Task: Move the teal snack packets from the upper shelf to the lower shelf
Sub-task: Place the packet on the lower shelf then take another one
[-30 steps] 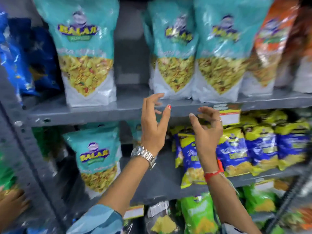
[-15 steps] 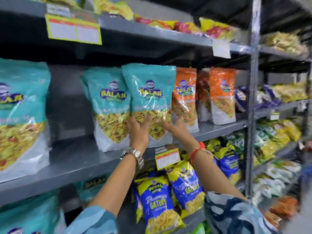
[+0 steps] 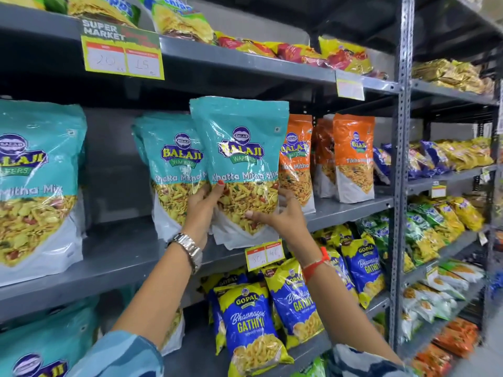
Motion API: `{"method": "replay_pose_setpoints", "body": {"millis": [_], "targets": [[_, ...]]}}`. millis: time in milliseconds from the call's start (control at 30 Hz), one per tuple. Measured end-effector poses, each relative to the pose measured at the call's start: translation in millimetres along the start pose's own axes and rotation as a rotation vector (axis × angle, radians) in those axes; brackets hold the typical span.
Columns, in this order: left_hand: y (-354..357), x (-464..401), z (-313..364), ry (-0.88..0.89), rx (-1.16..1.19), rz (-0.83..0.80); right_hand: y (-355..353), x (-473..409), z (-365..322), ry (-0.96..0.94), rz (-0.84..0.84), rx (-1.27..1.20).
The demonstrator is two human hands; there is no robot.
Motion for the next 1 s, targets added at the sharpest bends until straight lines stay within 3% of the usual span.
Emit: {"method": "replay_pose_setpoints", "body": {"millis": [167,300,533,700,1000], "targets": [[-15,33,17,0.004,0.016,-0.098,5,41,-11,-0.057,0.004,0.013],[-31,67,26,0.084,0.047,-0.068,11,75,-7,-0.044,-0.024,-0.002],[-74,125,-30,0.037,-0.059,-0.065,49,121,60,0.073,-0.197,-0.138],[-112,159,-103,-0.144,-0.264,-0.169,87,151,137,0.169,-0.303,-0.057],[-177,176,-224,-0.421,-0.346,-0.023,166,173,245,0.33,-0.399,0.046]]}}
Point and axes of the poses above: each hand's wrist, its own x-axis away from the middle knuckle, its own y-axis out of the palm, z = x × y, the point moved 8 cm from there along -x, towards the middle knuckle, and after that the axes turned 4 degrees about y, right-handed, at the moved point
